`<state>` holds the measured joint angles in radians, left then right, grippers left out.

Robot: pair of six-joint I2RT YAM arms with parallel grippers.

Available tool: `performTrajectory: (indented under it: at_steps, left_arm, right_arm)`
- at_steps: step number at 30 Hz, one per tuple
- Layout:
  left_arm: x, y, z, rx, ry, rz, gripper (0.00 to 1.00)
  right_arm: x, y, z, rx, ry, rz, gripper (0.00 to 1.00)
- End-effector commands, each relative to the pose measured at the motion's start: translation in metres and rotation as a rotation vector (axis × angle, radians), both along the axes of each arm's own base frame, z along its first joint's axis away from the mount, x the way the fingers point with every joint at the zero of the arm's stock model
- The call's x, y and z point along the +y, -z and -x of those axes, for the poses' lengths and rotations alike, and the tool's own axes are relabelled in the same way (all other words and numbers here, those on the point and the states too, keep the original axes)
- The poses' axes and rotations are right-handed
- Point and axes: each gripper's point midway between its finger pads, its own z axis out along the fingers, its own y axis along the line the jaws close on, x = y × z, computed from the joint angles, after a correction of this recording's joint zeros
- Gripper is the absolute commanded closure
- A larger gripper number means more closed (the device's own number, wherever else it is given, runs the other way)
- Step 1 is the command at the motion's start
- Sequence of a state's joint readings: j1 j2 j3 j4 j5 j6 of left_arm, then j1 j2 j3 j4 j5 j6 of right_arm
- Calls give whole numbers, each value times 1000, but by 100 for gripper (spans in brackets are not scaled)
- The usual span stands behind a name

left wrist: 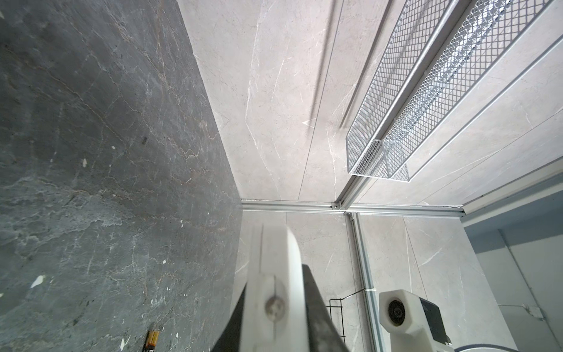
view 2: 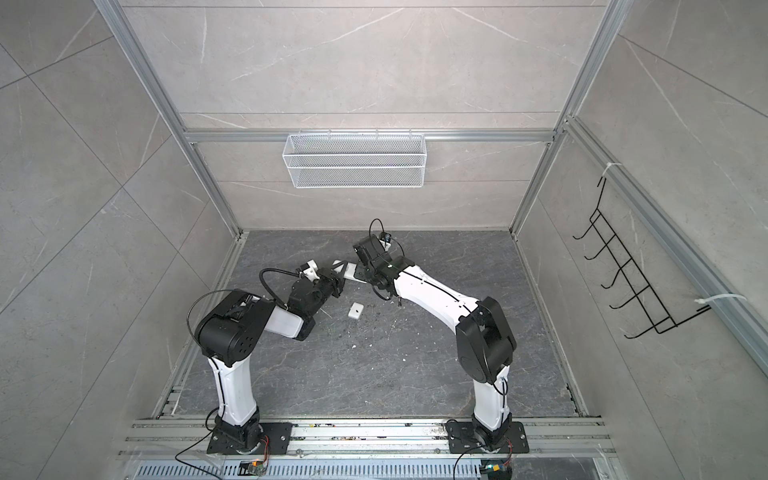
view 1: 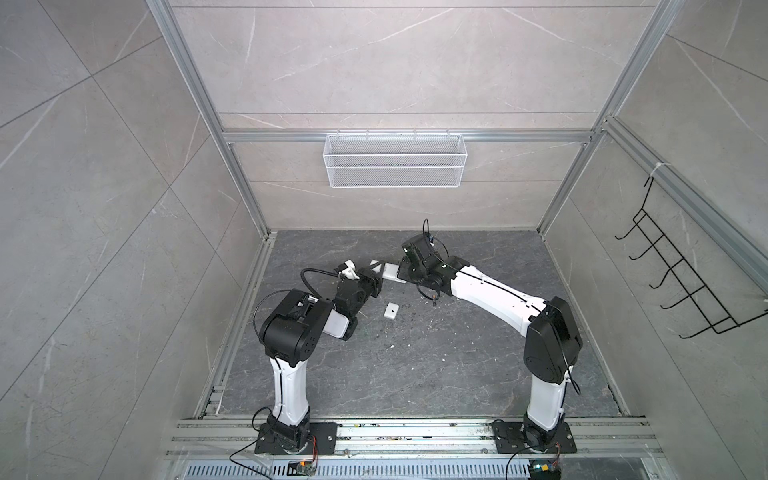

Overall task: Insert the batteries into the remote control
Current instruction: 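Lift the battery and carry it to the remote held by the left gripper, then press the battery into the remote's open compartment with the right gripper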

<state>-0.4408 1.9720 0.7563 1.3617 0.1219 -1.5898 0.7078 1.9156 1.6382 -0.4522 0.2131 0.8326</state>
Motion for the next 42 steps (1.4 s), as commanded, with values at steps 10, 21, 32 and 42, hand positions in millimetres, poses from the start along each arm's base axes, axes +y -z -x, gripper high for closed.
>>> performTrajectory:
  at_steps: [10, 21, 32, 42]
  left_arm:
    - [6, -42, 6, -112, -25, 31, 100]
    - [10, -50, 2, -139, -28, 24, 100]
    - [13, -55, 1, -152, -24, 25, 100]
    - [13, -54, 0, -152, -15, 22, 100]
  right_arm:
    - [2, 7, -2, 14, -12, 36, 100]
    - [-1, 4, 3, 17, -4, 20, 100]
    - [1, -3, 7, 15, -9, -15, 91]
    - [-3, -25, 9, -16, -11, -30, 66]
